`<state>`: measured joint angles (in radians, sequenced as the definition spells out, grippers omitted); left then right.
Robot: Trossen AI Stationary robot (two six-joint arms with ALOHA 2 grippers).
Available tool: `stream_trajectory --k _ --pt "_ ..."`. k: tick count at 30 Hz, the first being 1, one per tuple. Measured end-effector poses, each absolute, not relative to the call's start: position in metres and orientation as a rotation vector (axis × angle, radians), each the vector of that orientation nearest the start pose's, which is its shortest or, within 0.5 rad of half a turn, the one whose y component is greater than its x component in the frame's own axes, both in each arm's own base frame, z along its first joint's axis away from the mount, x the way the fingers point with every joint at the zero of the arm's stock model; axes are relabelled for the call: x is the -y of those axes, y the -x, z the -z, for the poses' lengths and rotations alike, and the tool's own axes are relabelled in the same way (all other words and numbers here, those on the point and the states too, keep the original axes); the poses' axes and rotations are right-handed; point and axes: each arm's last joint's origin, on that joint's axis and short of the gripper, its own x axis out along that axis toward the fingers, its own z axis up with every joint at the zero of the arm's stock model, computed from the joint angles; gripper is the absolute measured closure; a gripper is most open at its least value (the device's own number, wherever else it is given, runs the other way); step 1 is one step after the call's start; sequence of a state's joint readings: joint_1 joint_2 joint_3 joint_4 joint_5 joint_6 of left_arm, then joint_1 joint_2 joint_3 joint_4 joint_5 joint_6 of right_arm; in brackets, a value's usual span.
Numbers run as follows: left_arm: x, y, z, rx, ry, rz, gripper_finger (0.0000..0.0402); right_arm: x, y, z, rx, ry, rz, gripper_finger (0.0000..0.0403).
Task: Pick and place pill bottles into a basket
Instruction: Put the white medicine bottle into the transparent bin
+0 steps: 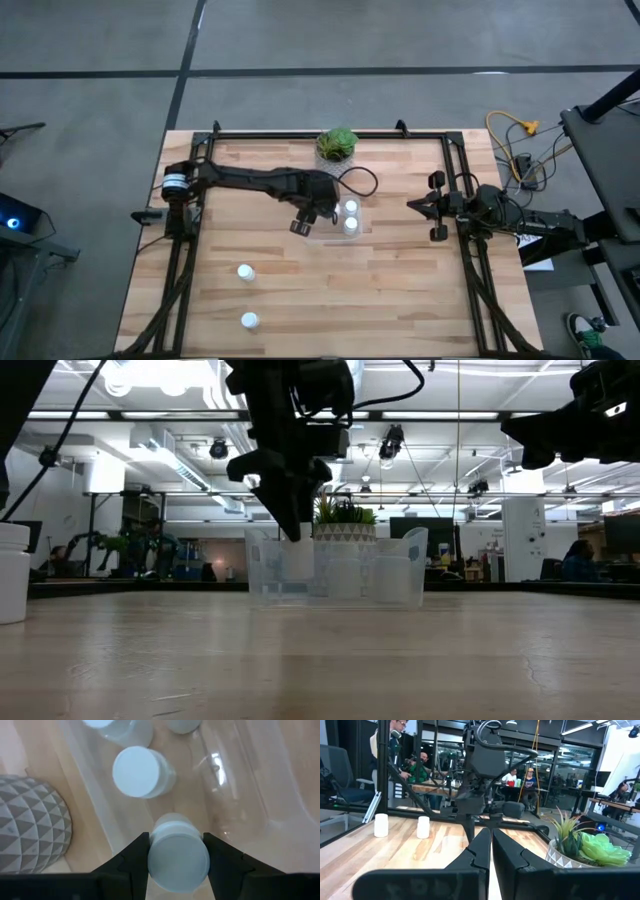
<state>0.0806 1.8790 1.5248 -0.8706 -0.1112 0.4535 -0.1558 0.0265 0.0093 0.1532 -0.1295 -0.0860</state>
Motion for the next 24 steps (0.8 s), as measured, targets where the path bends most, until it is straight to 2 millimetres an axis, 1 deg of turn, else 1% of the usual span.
stream_trajectory --k 3,9,12,18,21,24 --pt "-0.036 -0.383 -0.232 -1.250 -0.407 0.107 0.0261 0.011 -0.097 -0.179 0.133 0.105 0.032 0.0394" --pt "-0.037 -0.389 -0.212 -1.302 -0.403 0.123 0.0261 0.011 -0.097 -0.179 0.133 0.105 0.032 0.0394" --pt "-0.037 -0.390 -0.208 -1.309 -0.403 0.124 0.0261 0.011 -0.097 -0.179 0.132 0.105 0.032 0.0394" --pt "-0.037 -0.391 -0.208 -1.307 -0.407 0.118 0.0261 0.011 -0.097 -0.179 0.132 0.105 0.031 0.0394" --pt "-0.038 -0.391 -0.209 -1.311 -0.429 0.087 0.0261 0.011 -0.097 -0.179 0.132 0.105 0.031 0.0394" --pt "-0.040 -0.391 -0.210 -1.323 -0.468 0.034 0.0240 0.011 -0.097 -0.179 0.132 0.105 0.032 0.0394"
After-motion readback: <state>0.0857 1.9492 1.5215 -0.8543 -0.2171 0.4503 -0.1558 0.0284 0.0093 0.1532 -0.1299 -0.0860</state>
